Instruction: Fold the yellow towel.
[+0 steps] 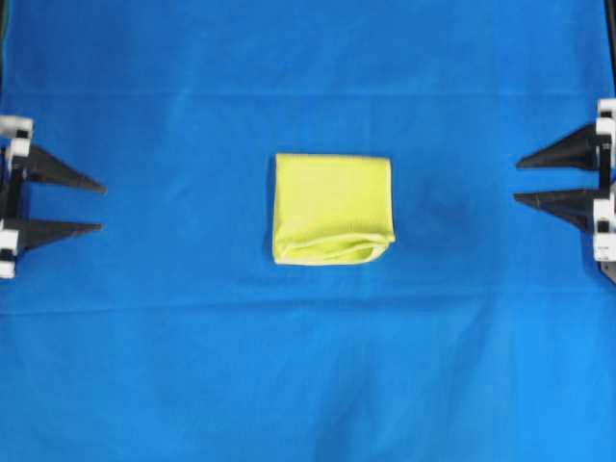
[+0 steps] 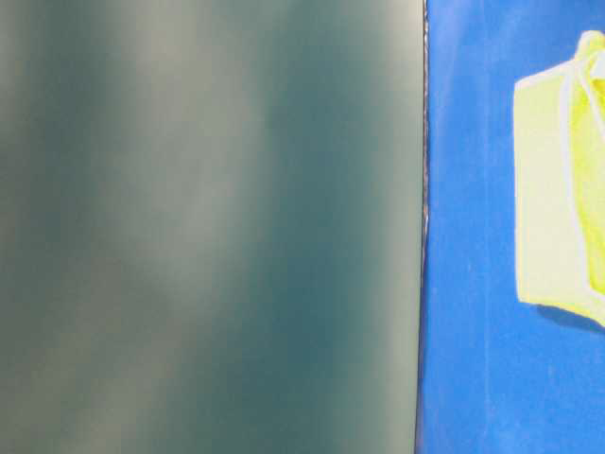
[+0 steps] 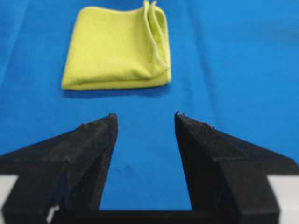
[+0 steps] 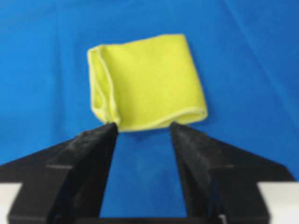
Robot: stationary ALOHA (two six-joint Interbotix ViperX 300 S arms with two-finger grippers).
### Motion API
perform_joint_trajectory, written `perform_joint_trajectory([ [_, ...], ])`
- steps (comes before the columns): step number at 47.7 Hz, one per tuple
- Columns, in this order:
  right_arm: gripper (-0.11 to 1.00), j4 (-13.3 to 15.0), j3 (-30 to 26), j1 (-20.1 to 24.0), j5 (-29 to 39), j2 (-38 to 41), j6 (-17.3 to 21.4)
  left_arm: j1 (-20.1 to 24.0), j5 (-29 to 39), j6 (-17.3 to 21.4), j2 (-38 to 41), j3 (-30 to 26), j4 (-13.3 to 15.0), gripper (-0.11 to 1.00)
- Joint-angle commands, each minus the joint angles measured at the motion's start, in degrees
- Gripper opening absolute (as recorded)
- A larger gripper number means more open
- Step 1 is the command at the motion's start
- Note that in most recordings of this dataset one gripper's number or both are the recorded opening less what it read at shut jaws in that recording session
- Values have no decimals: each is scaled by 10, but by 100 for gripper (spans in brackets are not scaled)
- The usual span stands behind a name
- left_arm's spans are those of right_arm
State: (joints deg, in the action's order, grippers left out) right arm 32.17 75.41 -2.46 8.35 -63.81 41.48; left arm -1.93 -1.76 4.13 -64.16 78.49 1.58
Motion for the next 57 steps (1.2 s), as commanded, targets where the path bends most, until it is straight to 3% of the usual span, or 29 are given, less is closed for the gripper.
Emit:
perform_joint_trajectory([
  [1,54,0,19,-21,-23,-18,3,-2,-4,-2,-11,4,1,48],
  [7,54,-2,28,-36,-31,-26,4,-1,-4,-2,-18,7,1,48],
  [57,53,0,28,-36,-31,-23,3,14,1,-2,-18,7,1,48],
])
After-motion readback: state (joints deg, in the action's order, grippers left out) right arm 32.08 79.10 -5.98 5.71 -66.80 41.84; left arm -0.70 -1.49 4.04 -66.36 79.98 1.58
